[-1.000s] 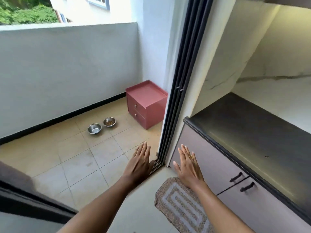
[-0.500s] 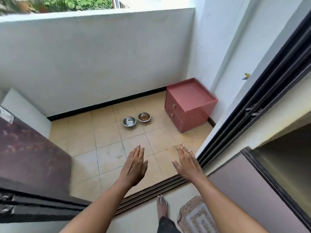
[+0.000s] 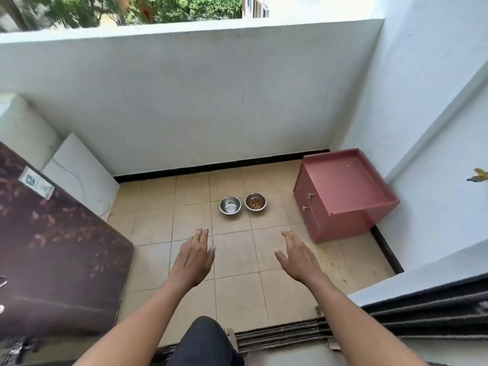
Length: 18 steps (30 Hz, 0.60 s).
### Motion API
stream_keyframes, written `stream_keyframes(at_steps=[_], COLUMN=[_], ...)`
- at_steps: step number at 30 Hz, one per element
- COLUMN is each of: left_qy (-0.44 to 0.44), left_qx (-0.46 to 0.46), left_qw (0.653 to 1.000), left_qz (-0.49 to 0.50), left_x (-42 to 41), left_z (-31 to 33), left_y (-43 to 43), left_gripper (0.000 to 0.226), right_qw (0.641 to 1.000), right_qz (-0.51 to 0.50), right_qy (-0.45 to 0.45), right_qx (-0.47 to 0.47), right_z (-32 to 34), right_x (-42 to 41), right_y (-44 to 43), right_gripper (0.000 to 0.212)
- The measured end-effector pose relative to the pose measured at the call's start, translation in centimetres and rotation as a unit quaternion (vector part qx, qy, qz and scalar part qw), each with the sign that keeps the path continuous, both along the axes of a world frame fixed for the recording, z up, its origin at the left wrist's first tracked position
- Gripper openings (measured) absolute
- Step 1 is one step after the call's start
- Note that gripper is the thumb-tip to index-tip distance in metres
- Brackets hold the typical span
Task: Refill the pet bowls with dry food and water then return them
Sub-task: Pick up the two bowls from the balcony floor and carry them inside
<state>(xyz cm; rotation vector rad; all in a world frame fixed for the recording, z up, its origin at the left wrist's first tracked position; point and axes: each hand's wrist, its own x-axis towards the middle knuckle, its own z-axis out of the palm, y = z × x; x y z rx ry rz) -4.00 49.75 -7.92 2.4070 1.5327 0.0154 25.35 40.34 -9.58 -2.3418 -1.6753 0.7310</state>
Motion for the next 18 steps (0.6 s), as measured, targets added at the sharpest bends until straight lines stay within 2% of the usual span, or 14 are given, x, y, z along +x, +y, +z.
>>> stream_keyframes(at_steps=[7,18], left_qy=[0.018,0.024], left_qx=[-0.03,-0.123], left_qw=[0.999,0.992], left_qz=[0.008,-0.014], left_x=[1.9,4.7], left_z=[-2.7,-8.1], left_y=[8.1,26.9], left_gripper=[0.062,0.058], right_qw=[0.999,0.995], right_qz=[0.017,0.02], right_qy=[-0.016,-0.013], right_qx=[-0.023,-0.102], right_z=[-1.7,-5.3], right_x=[2.0,3.8], right_y=[8.9,26.2], right_gripper=[0.065,0.066])
